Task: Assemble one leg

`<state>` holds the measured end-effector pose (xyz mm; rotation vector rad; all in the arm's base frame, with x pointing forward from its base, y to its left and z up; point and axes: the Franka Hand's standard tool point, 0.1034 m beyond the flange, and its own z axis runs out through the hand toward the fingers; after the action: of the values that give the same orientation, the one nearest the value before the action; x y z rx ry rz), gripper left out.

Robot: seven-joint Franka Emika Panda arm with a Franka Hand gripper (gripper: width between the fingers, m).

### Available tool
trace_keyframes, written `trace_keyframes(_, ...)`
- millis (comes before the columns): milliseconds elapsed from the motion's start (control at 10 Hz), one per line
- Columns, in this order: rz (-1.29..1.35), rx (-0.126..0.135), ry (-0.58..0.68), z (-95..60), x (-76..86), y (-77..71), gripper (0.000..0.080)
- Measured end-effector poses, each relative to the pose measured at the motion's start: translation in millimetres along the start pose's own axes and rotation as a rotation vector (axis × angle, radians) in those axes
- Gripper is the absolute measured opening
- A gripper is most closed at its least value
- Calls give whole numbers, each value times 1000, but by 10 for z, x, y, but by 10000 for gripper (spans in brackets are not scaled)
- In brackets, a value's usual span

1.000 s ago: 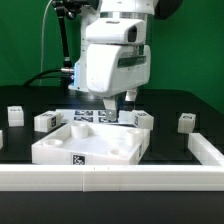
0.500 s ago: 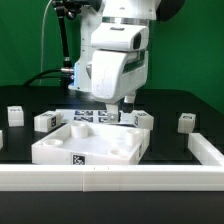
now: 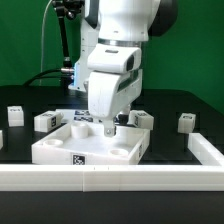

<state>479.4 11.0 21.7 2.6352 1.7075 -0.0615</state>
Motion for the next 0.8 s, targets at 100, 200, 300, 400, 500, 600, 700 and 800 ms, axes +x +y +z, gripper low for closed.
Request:
trace_keyframes(100,1,-2,4,50,7,-7,650)
trace_keyframes(200,8,3,3,83,9,-20,650)
trace_keyframes(300,13,2,3,81,17,-18,627)
trace_keyframes(400,14,2,3,81,14,-17,627)
trace_keyframes(500,14,3,3,82,14,-18,454)
trace_keyframes(600,14,3,3,82,14,-19,263)
trace_keyframes(700,14,3,3,83,14,-19,263)
trace_keyframes(800,14,3,3,83,14,-19,112)
